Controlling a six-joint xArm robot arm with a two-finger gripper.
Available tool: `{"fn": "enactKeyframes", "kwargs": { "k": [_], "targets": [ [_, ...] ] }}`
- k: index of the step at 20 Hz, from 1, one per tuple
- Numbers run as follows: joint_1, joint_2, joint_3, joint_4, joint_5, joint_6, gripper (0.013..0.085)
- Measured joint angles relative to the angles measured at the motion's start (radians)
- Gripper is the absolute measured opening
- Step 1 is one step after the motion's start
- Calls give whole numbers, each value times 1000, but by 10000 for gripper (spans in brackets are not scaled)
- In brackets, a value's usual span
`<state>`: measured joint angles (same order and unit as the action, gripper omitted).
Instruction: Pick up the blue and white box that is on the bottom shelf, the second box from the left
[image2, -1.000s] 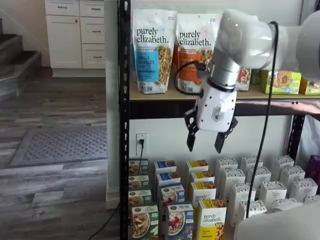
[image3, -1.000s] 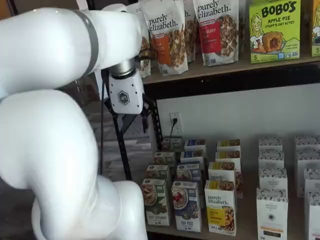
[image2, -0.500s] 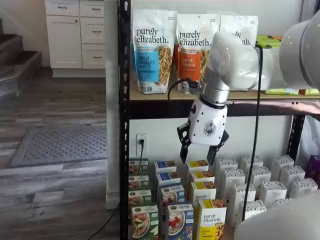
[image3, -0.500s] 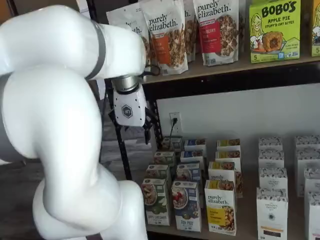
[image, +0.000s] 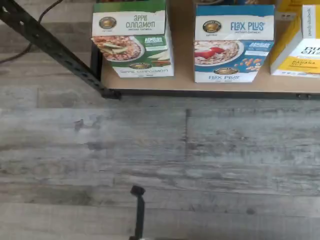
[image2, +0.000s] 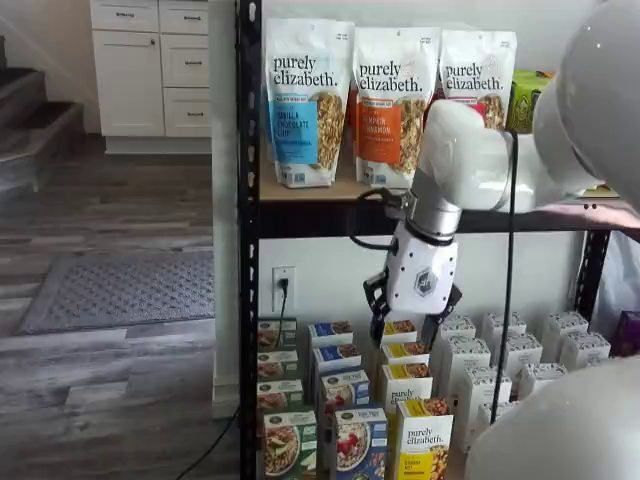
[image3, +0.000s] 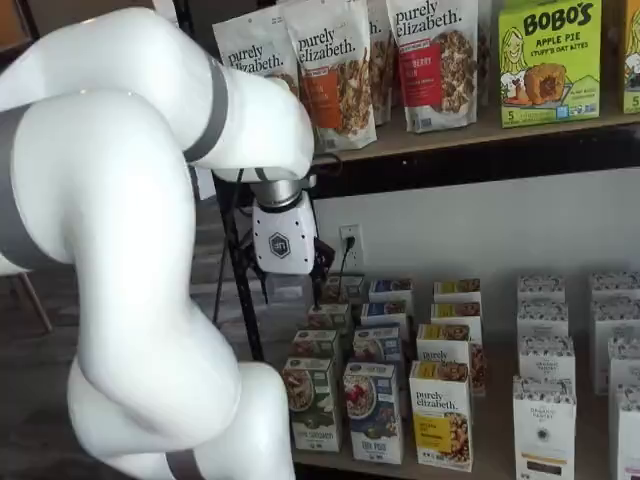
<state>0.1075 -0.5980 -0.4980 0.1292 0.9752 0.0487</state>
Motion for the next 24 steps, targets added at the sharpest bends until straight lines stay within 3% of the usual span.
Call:
{"fn": "enactKeyframes", "kwargs": {
  "k": [10,14,24],
  "targets": [
    [-15,113,18,-45,-122,1,850],
    [-8,160,20,-73,-170,23,850],
    [-4,307,-2,-74,-282,23,850]
  ]
}}
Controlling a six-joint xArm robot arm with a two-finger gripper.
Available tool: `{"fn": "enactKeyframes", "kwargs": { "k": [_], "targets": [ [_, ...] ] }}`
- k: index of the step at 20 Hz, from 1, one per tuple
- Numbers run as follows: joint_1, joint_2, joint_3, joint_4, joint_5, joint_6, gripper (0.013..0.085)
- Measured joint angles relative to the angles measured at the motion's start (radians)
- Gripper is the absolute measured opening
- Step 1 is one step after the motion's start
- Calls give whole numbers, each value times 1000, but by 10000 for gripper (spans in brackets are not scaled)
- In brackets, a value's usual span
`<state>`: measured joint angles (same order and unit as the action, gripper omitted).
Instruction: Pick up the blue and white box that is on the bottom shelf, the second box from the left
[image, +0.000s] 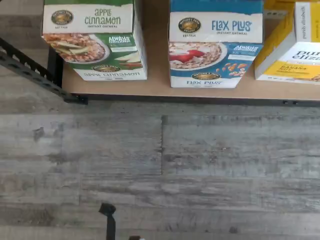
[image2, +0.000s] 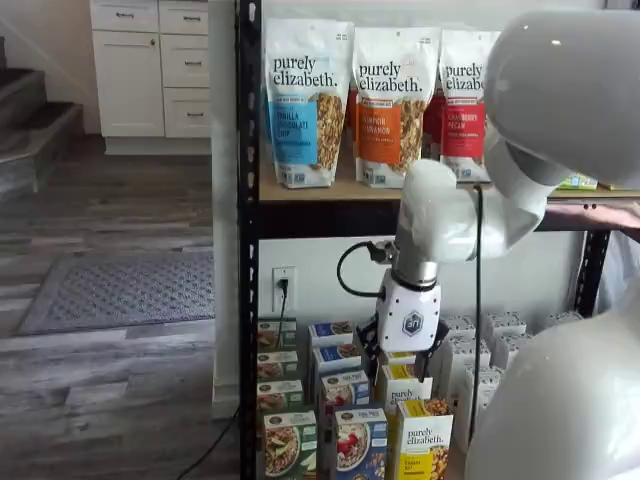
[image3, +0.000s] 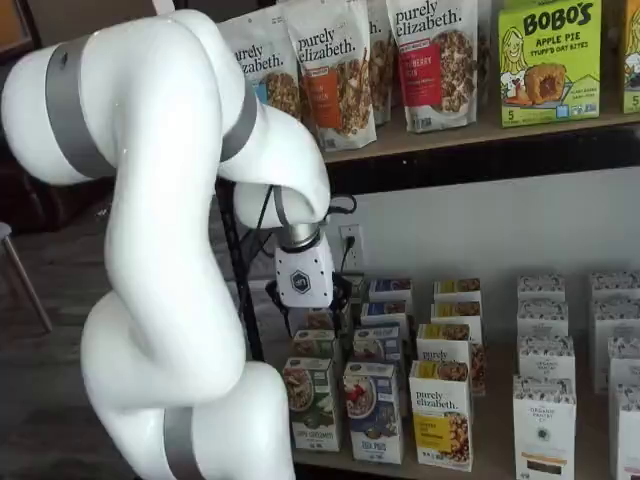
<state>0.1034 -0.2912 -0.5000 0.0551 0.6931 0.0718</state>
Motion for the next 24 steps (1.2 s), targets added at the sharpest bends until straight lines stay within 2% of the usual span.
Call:
{"fn": "enactKeyframes", "kwargs": {
  "k": [8,16,24],
  "targets": [
    [10,83,-18,-1,-83,7,850],
    [11,158,-44,11,-128,-4,850],
    [-7,245,-67,50,-194,-60,850]
  ]
}}
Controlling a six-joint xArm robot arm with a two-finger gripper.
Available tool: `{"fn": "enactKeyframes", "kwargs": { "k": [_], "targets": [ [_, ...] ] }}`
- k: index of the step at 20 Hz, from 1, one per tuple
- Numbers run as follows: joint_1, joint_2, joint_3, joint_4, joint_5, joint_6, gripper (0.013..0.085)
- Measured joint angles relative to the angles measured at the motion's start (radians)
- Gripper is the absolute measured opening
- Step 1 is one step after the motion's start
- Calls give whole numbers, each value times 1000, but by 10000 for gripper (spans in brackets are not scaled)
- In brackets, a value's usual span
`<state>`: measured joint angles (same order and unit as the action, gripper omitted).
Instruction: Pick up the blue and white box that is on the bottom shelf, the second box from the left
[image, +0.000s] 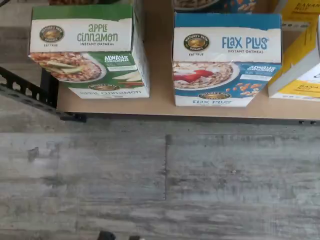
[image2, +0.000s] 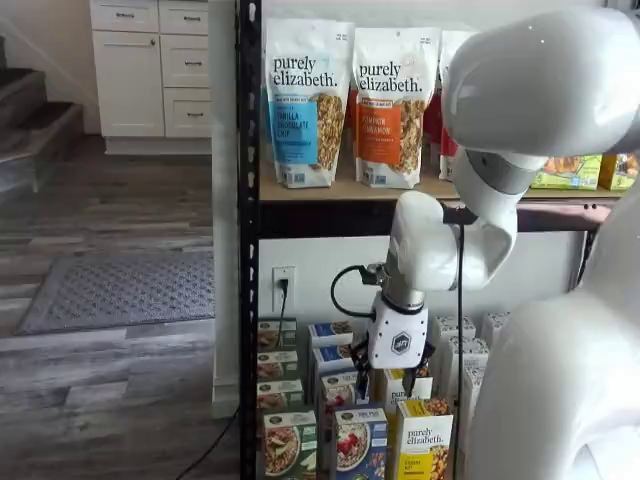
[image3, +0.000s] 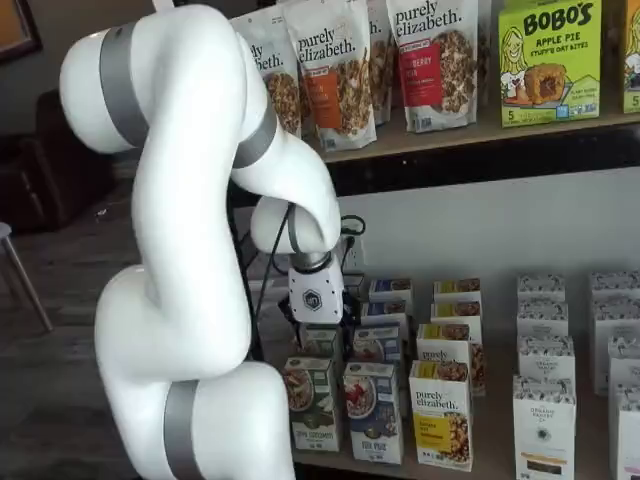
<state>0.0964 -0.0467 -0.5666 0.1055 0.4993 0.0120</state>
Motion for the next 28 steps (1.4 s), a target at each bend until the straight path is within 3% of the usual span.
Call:
{"fn": "enactKeyframes", "kwargs": {
  "k": [5,13,20,28],
  "targets": [
    [-13,75,-24,33,-45,-46,850],
    [-23,207,-71,45,-131,-73,850],
    [-13,296,-111,84,-179,-103,850],
    [-11,388,-169,34,-214,-56,850]
  ]
}}
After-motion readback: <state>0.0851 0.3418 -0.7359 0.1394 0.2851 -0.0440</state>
